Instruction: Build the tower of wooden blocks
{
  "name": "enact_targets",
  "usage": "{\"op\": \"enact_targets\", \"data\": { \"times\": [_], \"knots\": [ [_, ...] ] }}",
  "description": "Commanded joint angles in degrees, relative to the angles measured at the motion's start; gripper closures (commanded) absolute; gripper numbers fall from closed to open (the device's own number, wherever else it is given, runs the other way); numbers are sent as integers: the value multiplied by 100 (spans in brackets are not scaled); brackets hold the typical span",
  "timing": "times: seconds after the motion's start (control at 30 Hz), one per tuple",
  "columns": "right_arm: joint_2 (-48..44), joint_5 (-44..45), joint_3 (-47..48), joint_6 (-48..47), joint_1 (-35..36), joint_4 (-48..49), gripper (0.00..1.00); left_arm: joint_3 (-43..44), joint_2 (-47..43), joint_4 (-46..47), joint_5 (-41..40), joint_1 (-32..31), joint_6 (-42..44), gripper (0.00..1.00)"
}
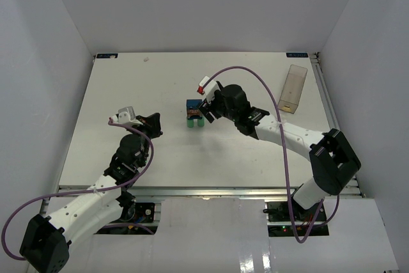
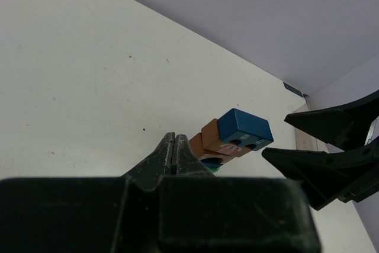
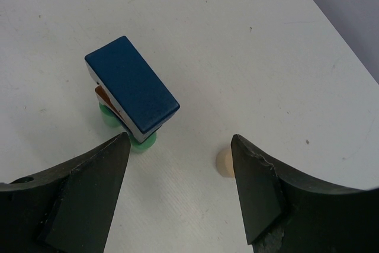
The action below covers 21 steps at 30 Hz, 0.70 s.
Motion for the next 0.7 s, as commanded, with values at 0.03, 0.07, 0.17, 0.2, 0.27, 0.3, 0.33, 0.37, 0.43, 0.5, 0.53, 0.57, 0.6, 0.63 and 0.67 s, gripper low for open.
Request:
{"op": "enact_targets", "data": {
  "times": [0.03,0.07,0.17,0.2,0.27,0.3,0.33,0.37,0.43,0.5,0.53,0.57,0.6,0.63,0.67],
  "knots": [
    [-472,-123,-243,165,-53,87,25,-5,-8,100,66,-21,48,100],
    [-540,-118,-317,231,-87,87,25,-5,-8,100,67,-21,43,100],
    [-711,-147,-460,446,-186,111,25,-5,-6,93,71,-28,39,100],
    [-710,-132,-463,487,-224,103,25,-3,3,100,86,-22,37,100],
    [-667,19,-411,583,-265,71,25,4,18,100,112,-21,30,100],
    [-657,35,-388,616,-320,78,25,4,19,99,120,-22,30,100],
    [-630,36,-384,653,-357,77,25,4,19,91,129,-30,30,100],
    [-588,41,-337,710,-404,67,25,9,24,91,134,-30,25,100],
    [-496,-36,-233,809,-495,58,25,4,19,109,148,-30,21,100],
    [-384,-73,-94,845,-535,3,25,7,25,117,179,-27,18,100],
    [-316,-79,-9,851,-546,-37,25,12,36,118,190,-22,13,100],
    [-262,-91,60,863,-542,-95,25,13,56,125,198,-22,17,100],
    [-208,-102,130,874,-539,-153,25,13,75,133,206,-21,20,100],
    [-117,-136,236,889,-538,-198,26,16,95,139,207,-25,18,100],
    [-17,-176,350,904,-538,-238,26,21,116,144,208,-30,13,100]
  ]
}}
